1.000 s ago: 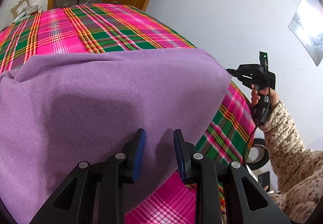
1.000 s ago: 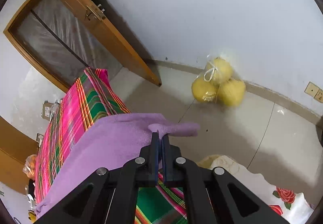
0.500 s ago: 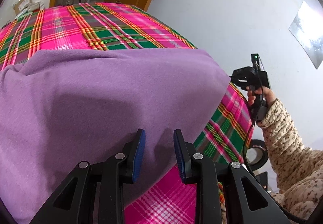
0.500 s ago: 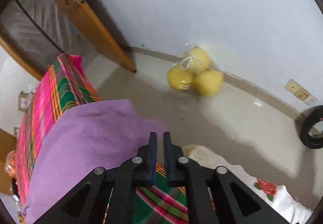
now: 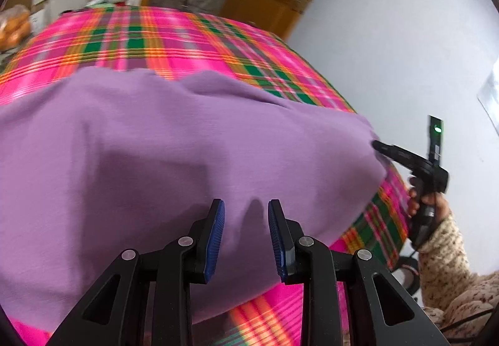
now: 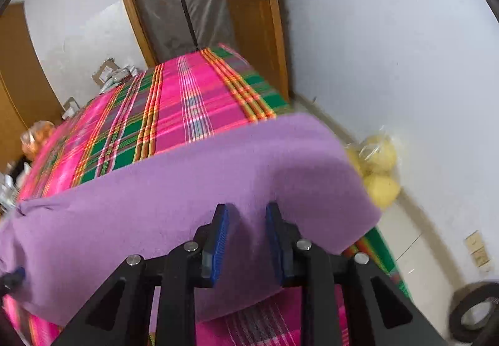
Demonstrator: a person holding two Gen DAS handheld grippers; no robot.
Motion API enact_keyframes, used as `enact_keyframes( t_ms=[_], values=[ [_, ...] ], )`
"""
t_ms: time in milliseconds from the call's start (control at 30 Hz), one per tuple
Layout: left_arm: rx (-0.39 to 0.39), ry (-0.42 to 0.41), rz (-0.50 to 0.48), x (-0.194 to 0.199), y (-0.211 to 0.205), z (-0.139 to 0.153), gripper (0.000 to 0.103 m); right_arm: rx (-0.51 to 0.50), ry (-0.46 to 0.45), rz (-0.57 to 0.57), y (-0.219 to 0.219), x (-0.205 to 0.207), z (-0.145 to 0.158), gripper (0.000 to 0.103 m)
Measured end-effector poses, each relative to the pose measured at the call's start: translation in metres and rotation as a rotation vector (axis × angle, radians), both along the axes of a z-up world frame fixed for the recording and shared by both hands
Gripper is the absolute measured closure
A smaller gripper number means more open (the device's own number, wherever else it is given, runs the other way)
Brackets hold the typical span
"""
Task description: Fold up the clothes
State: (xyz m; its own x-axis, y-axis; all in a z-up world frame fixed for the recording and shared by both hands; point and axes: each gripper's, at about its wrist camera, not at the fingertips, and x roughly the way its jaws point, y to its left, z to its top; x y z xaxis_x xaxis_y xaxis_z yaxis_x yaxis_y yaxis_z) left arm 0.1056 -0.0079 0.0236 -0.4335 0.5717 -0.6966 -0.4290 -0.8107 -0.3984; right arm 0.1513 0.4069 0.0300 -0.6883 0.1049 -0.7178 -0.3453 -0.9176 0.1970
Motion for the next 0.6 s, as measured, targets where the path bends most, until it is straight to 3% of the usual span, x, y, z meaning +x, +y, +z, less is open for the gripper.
enact_keyframes(
  t_ms=[200,400,600],
  values=[
    [-0.015,-0.001,0.145,0.006,-0.05,0.0,0.073,0.009,0.021,0.022,-0.022,0.003,0.01,0.077],
    [-0.032,0.002,0.251,0.025,-0.089,-0.005,0.073,-0.008,0.013,0.19,-0.08,0.001,0.006,0.077],
    [0.024,-0.008,0.348,0.041,-0.134,-0.012,0.073,-0.015,0.009,0.354,-0.136,0.002,0.004,0.072]
  ],
)
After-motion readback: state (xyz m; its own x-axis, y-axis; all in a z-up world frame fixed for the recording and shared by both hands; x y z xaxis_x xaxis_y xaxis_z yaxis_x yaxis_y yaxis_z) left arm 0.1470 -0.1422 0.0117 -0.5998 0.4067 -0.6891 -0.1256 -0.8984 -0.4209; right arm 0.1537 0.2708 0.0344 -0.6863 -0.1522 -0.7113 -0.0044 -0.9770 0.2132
